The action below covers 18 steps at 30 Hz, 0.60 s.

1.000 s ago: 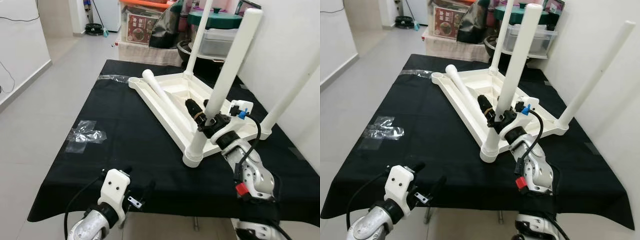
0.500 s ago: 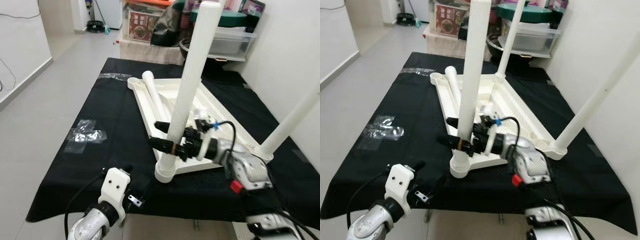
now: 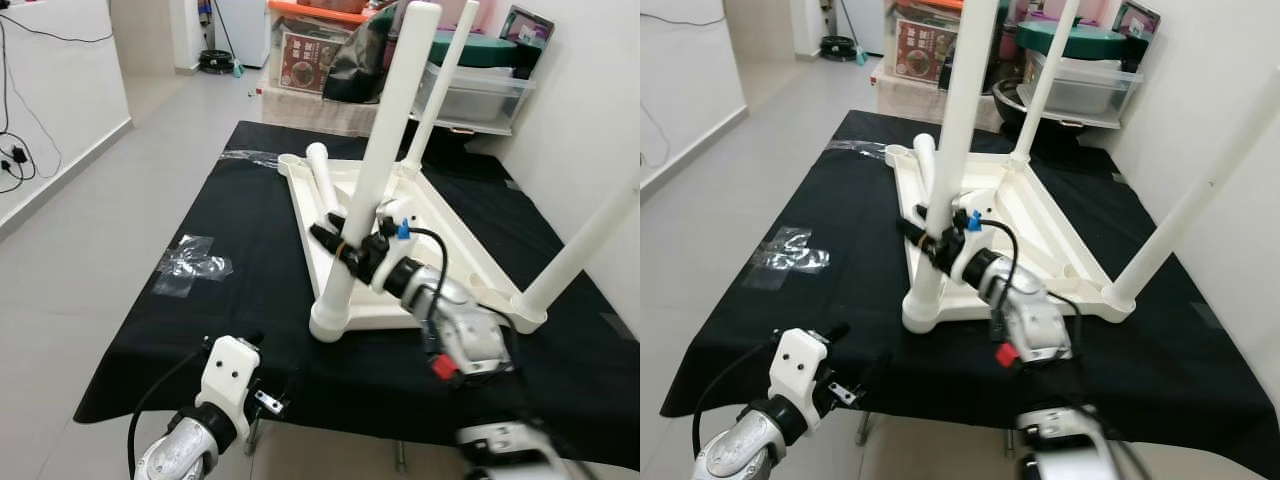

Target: Building children table

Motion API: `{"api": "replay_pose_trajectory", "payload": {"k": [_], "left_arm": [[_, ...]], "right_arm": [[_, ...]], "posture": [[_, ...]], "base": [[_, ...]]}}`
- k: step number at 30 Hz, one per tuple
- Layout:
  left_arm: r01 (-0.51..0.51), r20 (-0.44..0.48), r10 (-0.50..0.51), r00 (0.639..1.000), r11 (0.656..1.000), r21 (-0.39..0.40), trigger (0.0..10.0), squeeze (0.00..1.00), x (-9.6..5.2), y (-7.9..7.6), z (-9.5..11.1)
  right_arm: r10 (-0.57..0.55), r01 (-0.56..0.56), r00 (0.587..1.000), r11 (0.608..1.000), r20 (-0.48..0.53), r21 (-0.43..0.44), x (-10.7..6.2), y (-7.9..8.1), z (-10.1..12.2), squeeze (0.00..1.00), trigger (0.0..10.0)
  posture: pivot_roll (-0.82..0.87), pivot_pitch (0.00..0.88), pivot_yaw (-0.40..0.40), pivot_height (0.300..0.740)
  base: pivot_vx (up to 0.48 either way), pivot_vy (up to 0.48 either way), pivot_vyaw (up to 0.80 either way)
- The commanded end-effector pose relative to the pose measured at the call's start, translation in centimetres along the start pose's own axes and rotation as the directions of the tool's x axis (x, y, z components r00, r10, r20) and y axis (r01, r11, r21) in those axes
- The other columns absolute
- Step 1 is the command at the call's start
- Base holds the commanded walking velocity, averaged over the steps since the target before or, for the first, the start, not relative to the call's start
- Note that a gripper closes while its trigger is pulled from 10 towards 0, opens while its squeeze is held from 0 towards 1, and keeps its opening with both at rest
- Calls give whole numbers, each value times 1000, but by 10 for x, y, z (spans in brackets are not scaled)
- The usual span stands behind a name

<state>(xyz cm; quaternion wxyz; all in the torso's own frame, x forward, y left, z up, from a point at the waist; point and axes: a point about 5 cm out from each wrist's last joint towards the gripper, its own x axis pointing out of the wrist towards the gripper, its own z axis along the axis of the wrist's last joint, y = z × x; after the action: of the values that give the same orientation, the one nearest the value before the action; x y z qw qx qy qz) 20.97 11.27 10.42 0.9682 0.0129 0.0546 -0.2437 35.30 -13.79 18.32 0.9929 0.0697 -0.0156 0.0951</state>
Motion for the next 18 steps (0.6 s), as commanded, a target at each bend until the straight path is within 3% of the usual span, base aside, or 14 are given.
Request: {"api": "replay_pose_trajectory", "payload": {"k": [1, 2, 3, 4, 5, 6, 7, 8, 11, 12, 13, 14, 15, 18], "left_arm": [[5, -11, -5, 1000, 1000, -15, 10000, 0, 0, 0, -2], [6, -12, -6, 1000, 1000, -16, 10000, 0, 0, 0, -2], [6, -12, -6, 1000, 1000, -16, 10000, 0, 0, 0, -2], [6, -12, -6, 1000, 1000, -15, 10000, 0, 0, 0, -3], [6, -12, -6, 1000, 1000, -15, 10000, 0, 0, 0, -3], [5, -13, -5, 1000, 1000, -14, 10000, 0, 0, 0, -2], [5, -13, -5, 1000, 1000, -14, 10000, 0, 0, 0, -2], [4, -13, -4, 1000, 1000, -12, 10000, 0, 0, 0, -2], [3, -12, -3, 1000, 1000, -11, 10000, 0, 0, 0, -2], [3, -12, -3, 1000, 1000, -11, 10000, 0, 0, 0, -2], [2, -12, -3, 1000, 1000, -11, 10000, 0, 0, 0, -2], [2, -12, -3, 1000, 1000, -11, 10000, 0, 0, 0, -2], [2, -12, -2, 1000, 1000, -13, 10000, 0, 0, 0, -2], [2, -12, -2, 1000, 1000, -13, 10000, 0, 0, -1, -2]], "right_arm": [[-231, 231, 972, 973, 51, -2, -9, -38, 9, 0, 0], [-306, 306, 951, 952, 51, -7, -14, -41, 9, 0, 0], [-306, 306, 951, 952, 51, -7, -14, -41, 9, 0, 0], [-420, 420, 907, 908, 39, 5, -22, -44, 5, 0, 0], [-420, 420, 907, 908, 39, 5, -22, -44, 5, 0, 0], [-504, 504, 863, 864, 16, 8, -31, -42, 0, 0, 0], [-504, 504, 863, 864, 16, 8, -31, -42, 0, 0, 0], [-556, 556, 831, 831, -20, 8, -38, -37, -7, 0, 0], [-562, 564, 825, 826, -52, 16, -40, -30, -14, 0, 0], [-500, 504, 863, 861, -68, 64, -36, -18, -19, 0, 10000], [-458, 461, 887, 881, -58, 103, -33, -10, -19, 1000, 10000], [-458, 461, 887, 881, -58, 103, -33, -10, -19, 1000, 10000], [-383, 382, 923, 912, -20, 148, -27, -2, -15, 1000, 10000], [-371, 367, 929, 918, 2, 153, -25, -3, -11, 1000, 10000]], "posture": [[107, 0, -126, 740], [111, 0, -127, 740], [111, 0, -127, 740], [114, 0, -129, 740], [114, 0, -129, 740], [118, 0, -133, 740], [118, 0, -133, 740], [120, 0, -133, 740], [119, 0, -133, 740], [119, 0, -134, 740], [119, 0, -135, 740], [119, 0, -135, 740], [115, 0, -135, 740], [115, 0, -135, 740]], "base": [[0, 0, 0], [0, 0, 0], [0, 0, 0], [0, 0, 0], [0, 0, 0], [0, 0, 0], [0, 0, 0], [0, 0, 0], [0, 0, 0], [0, 0, 0], [0, 0, 0], [0, 0, 0], [0, 0, 0], [0, 0, 0]]}}
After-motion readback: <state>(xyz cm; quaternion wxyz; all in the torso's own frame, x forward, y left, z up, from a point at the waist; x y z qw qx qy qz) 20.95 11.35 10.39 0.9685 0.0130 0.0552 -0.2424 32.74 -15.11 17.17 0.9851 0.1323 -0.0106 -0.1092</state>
